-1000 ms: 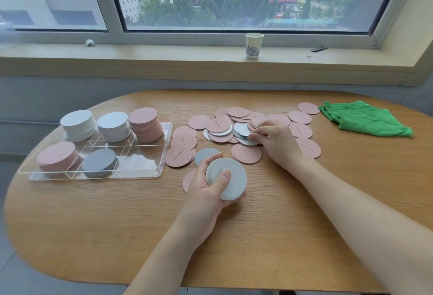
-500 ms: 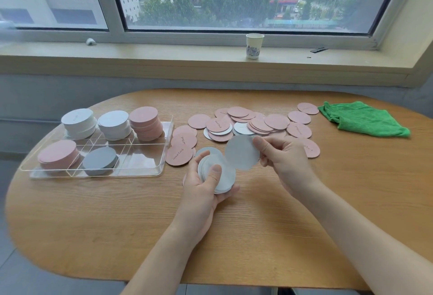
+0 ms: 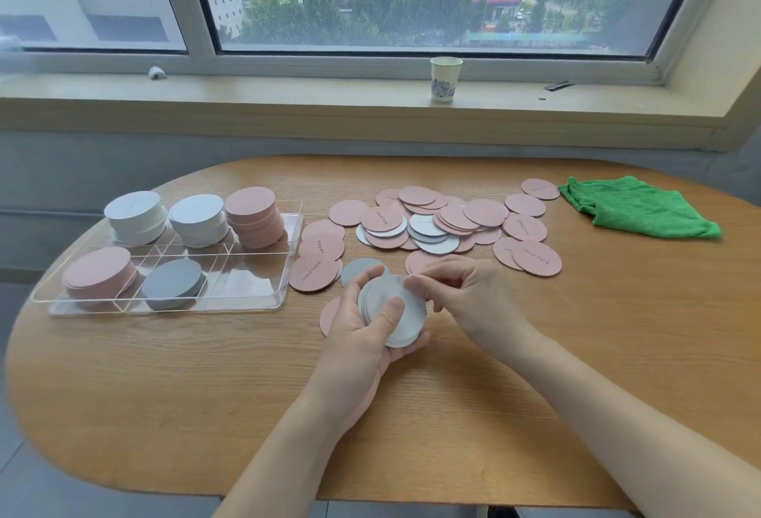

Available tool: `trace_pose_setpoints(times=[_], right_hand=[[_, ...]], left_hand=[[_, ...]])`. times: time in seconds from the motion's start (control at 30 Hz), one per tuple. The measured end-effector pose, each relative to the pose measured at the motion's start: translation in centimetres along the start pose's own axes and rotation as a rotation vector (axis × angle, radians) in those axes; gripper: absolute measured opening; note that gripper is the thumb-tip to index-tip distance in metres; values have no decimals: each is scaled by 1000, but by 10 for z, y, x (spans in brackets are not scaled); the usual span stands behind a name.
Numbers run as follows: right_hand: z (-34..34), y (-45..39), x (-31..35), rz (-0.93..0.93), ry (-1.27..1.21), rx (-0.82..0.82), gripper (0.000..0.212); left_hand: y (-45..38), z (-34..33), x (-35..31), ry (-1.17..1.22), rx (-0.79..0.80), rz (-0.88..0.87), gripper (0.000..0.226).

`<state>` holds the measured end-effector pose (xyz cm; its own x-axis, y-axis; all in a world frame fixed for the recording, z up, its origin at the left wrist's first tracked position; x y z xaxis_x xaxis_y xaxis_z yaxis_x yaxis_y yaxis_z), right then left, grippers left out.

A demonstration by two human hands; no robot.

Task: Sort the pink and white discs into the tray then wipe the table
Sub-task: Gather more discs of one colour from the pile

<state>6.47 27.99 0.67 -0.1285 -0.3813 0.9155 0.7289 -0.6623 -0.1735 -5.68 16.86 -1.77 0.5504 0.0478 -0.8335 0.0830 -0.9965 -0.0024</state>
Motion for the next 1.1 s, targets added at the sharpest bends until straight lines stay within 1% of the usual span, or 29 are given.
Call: trace_pose_setpoints(times=[0.07, 0.13, 0.2, 0.27, 0.4, 0.6, 0.7, 0.83, 0.97, 1.03, 1.1], right_hand=[[7, -6, -1, -8, 18, -24, 14], [21, -19, -7, -32, 82, -106, 11], [37, -35, -21, -47, 220, -168, 10], [50, -51, -34, -56, 352, -181, 16], [66, -79, -54, -63, 553, -89, 23], [68, -98, -58, -93, 558, 36, 31], [68, -101, -57, -88, 574, 55, 27], [67, -100, -57, 14, 579, 33, 14], [60, -92, -59, 191, 746, -58, 10], [58, -84, -53, 254, 746, -126, 10], [54, -71, -44, 298, 695, -162, 10]], left_hand=[[0, 2, 0, 8, -14, -1, 49], [-1, 3, 0, 14, -24, 2, 48], [-1, 3, 1, 19, -30, 11, 47], [-1, 4, 2, 25, -33, 26, 46], [0, 4, 0, 28, -39, 45, 44], [-1, 1, 1, 5, -39, 55, 43], [-1, 0, 0, -4, -43, 47, 42], [-1, 0, 0, 7, -44, 54, 43], [0, 3, 0, 23, -43, 47, 43], [1, 4, 0, 32, -39, 44, 46], [2, 6, 1, 40, -56, 46, 51]])
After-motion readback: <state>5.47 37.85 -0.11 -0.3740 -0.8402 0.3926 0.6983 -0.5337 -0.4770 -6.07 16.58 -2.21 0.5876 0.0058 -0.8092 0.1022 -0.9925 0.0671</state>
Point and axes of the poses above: each hand's wrist, its own y-axis away from the middle knuckle, its own z-axis out of the back of the hand, x = y × z, the point moved 3 cm from there along -y, towards the middle knuckle, and after that the axes turned 13 degrees about x, right-handed, at the moved point
